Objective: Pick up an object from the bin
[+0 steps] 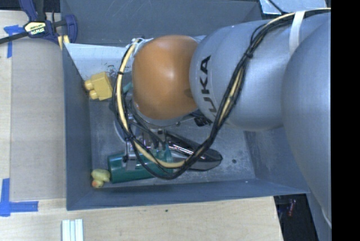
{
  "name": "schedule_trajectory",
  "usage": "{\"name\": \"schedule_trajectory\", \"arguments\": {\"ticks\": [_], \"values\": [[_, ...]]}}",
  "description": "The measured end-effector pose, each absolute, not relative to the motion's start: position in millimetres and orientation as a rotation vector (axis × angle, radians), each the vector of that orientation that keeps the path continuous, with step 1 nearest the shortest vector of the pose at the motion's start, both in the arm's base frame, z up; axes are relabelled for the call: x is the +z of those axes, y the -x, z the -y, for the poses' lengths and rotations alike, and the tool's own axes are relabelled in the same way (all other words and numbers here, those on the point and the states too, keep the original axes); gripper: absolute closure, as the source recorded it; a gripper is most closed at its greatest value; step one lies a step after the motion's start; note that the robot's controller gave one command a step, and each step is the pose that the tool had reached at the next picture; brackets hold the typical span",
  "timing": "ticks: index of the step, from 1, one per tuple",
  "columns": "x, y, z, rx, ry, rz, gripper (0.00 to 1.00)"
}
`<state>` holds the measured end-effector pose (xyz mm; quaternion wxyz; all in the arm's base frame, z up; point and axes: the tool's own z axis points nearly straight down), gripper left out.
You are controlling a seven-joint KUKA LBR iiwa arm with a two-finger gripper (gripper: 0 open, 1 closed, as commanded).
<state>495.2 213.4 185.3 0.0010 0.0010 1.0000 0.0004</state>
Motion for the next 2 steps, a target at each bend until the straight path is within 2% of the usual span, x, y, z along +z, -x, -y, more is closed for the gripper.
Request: {"name": "schedule_trajectory", "arguments": {"ticks": [1, 2], "values": [[185.3, -495.2, -213.4, 0.001, -0.003, -3.140, 0.00], [159.2, -530.6, -193.7, 0.005, 0.210, -3.125, 0.00]]}}
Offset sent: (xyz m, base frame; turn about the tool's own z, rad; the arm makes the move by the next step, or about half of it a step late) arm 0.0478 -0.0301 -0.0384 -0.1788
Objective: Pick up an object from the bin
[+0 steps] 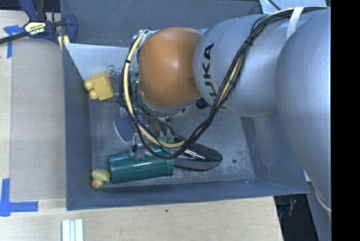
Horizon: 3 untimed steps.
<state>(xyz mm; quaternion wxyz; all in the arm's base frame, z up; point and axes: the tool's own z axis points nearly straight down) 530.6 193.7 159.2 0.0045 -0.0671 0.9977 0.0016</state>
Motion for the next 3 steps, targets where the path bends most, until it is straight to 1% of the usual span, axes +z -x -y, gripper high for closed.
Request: {"name": "schedule_trajectory", "arguments": {"ticks": [1, 2, 3], "values": [[144.1, -549.7, -172.8, 0.002, 0.393, -3.108, 0.00], [74.8, -578.5, -138.7, 0.009, 0.526, -3.076, 1.00], [75.1, -579.0, -139.0, 0.009, 0.526, -3.076, 1.00]]}}
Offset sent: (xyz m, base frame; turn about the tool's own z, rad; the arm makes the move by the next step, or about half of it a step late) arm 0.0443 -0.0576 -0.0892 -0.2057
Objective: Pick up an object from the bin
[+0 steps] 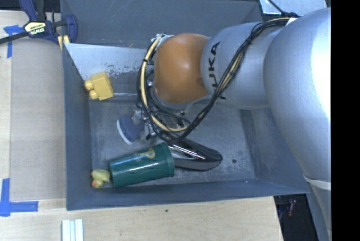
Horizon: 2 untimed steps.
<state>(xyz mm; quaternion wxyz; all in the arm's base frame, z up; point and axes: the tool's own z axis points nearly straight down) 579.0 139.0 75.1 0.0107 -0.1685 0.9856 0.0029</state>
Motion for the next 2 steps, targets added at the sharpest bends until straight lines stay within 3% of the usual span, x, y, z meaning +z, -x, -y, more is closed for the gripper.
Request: {"name": "schedule_trajectory", "arguments": {"ticks": [1, 2], "values": [[103.7, -616.5, -167.1, 0.010, 0.582, -3.061, 0.00], [103.2, -616.3, -166.5, 0.010, 0.580, -3.063, 1.00]]}}
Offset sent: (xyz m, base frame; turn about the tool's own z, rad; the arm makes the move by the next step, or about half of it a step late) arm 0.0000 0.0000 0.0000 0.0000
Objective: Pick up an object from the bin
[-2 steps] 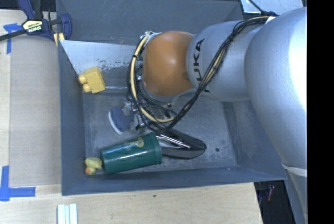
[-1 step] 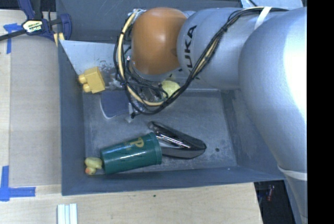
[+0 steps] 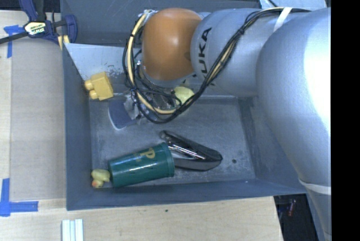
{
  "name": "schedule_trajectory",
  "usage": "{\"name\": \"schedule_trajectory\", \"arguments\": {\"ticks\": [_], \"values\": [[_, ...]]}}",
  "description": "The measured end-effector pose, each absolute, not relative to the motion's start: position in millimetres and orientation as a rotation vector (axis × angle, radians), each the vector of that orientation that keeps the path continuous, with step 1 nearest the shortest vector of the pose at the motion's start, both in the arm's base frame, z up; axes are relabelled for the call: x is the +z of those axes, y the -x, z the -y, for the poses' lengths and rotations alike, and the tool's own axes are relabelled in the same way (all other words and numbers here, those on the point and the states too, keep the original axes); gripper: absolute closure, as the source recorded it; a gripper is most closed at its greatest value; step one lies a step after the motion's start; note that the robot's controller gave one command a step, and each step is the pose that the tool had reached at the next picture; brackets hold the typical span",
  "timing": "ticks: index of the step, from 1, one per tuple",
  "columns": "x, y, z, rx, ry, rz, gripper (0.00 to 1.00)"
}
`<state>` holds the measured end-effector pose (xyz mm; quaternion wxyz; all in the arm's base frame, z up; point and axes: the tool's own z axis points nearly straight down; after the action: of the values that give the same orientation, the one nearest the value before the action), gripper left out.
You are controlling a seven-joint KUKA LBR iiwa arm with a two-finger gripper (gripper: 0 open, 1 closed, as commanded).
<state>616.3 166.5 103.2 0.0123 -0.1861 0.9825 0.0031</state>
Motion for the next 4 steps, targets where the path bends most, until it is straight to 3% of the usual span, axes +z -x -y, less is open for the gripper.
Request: {"name": "schedule_trajectory", "arguments": {"ticks": [1, 2, 3, 4], "values": [[103.2, -616.3, -166.5, 0.010, 0.580, -3.063, 1.00], [71.1, -619.6, -161.7, 0.011, 0.609, -3.054, 0.00], [75.2, -622.9, -162.6, 0.014, 0.603, -3.044, 1.00], [75.3, -622.9, -162.6, 0.014, 0.603, -3.044, 1.00]]}}
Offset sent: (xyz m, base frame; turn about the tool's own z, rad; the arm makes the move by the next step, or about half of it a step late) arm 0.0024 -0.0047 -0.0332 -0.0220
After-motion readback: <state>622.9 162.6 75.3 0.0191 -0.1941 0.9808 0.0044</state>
